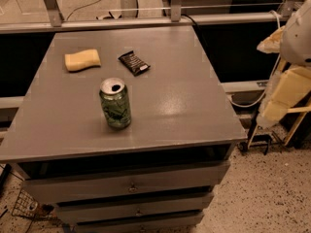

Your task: Knock green can over

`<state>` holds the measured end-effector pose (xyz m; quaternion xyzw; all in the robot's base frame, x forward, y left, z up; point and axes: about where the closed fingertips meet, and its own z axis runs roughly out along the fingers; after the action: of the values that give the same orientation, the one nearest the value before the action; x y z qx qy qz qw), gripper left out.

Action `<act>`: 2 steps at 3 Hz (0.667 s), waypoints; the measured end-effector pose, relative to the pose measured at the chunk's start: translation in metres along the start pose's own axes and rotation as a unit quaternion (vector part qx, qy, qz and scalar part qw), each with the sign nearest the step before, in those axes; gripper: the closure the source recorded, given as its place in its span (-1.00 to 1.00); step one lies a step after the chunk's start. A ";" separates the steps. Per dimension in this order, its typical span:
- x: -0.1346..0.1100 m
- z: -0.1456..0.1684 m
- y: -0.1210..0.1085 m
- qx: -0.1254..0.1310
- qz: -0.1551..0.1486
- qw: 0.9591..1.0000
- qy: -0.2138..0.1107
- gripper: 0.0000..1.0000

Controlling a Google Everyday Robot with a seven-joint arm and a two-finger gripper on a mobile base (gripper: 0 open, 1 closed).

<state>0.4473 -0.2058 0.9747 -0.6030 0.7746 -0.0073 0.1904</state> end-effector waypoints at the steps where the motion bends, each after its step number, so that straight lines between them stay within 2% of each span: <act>1: -0.046 0.020 -0.018 -0.012 -0.016 0.994 -0.110 -1.00; 2: -0.098 0.032 -0.027 -0.027 -0.038 0.978 -0.205 -1.00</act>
Offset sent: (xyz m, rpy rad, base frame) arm 0.0782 0.1437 0.0149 0.5786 -0.1158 0.2988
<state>0.5016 -0.1143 0.9791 -0.6259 0.6955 0.1303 0.3279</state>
